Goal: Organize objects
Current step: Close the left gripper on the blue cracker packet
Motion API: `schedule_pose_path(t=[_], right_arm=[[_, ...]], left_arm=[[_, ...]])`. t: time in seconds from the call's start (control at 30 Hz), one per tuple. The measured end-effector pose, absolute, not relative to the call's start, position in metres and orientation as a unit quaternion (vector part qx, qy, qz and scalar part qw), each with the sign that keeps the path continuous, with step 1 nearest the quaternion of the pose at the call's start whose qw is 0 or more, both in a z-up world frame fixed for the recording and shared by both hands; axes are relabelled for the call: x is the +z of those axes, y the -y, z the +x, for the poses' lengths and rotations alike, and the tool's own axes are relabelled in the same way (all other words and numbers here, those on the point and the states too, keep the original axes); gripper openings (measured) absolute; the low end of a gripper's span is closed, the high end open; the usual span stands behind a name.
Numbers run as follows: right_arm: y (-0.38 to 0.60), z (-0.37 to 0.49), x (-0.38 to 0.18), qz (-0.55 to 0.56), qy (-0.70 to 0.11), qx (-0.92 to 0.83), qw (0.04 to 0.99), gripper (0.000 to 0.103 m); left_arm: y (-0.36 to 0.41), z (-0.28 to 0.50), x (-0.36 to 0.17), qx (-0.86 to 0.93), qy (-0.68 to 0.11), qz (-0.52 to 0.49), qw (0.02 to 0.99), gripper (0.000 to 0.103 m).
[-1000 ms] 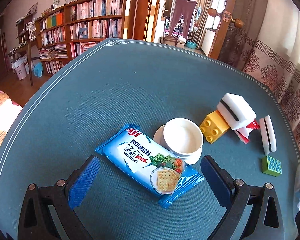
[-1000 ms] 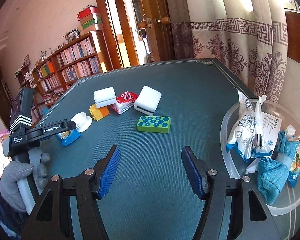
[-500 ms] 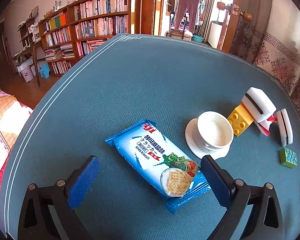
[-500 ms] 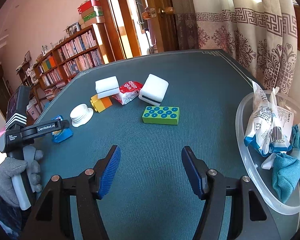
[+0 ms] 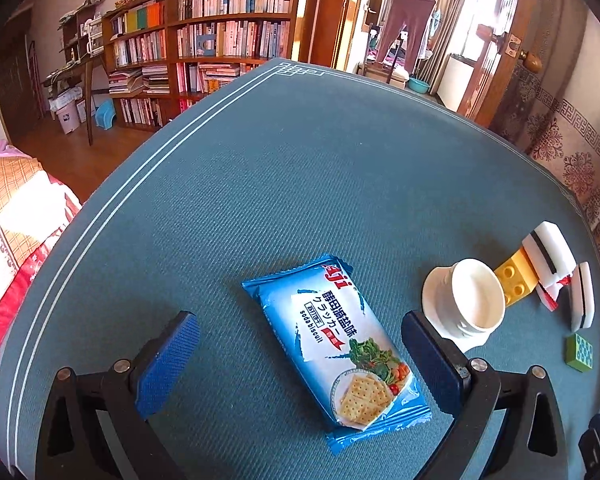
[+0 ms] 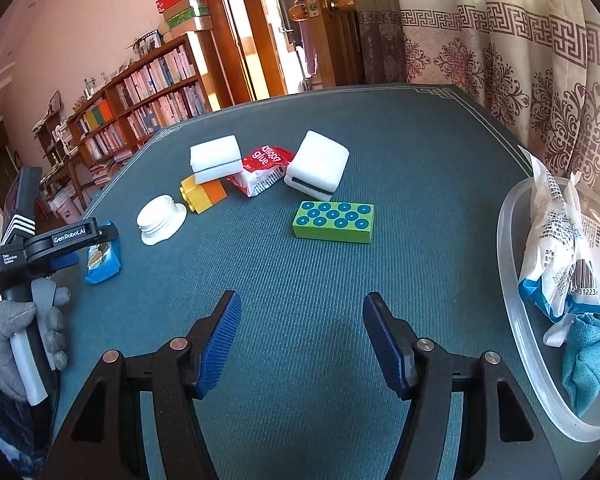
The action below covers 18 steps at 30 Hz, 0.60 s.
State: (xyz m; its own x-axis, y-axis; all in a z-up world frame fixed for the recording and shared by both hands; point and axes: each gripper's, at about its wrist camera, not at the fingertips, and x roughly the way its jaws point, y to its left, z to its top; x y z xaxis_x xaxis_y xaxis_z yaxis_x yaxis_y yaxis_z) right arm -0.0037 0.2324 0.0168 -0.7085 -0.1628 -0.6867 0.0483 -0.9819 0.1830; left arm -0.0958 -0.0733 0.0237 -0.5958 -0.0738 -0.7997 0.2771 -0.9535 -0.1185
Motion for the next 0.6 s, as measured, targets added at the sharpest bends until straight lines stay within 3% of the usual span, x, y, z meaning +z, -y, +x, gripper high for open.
schedule_pose_path(t=[0.13, 0.23, 0.3, 0.37, 0.6], right_arm=[[-0.233, -0.012, 0.013, 0.385, 0.078, -0.918, 0.053, 0.065], [-0.237, -0.02, 0.011, 0.391, 0.088, -0.915, 0.049, 0.065], [-0.239, -0.027, 0.011, 0.392, 0.093, -0.914, 0.044, 0.065], [-0.241, -0.034, 0.012, 0.391, 0.097, -0.914, 0.04, 0.065], [-0.238, -0.061, 0.017, 0.394, 0.093, -0.914, 0.023, 0.065]], left_arm=[[0.076, -0.095, 0.021, -0.888, -0.111, 0.434, 0.105, 0.097], [0.069, -0.095, 0.024, -0.896, -0.085, 0.427, 0.09, 0.078], [0.061, -0.093, 0.025, -0.901, -0.067, 0.423, 0.066, 0.059], [0.053, -0.091, 0.025, -0.905, -0.051, 0.42, 0.046, 0.048], [0.036, -0.085, 0.029, -0.914, -0.029, 0.404, 0.008, 0.041]])
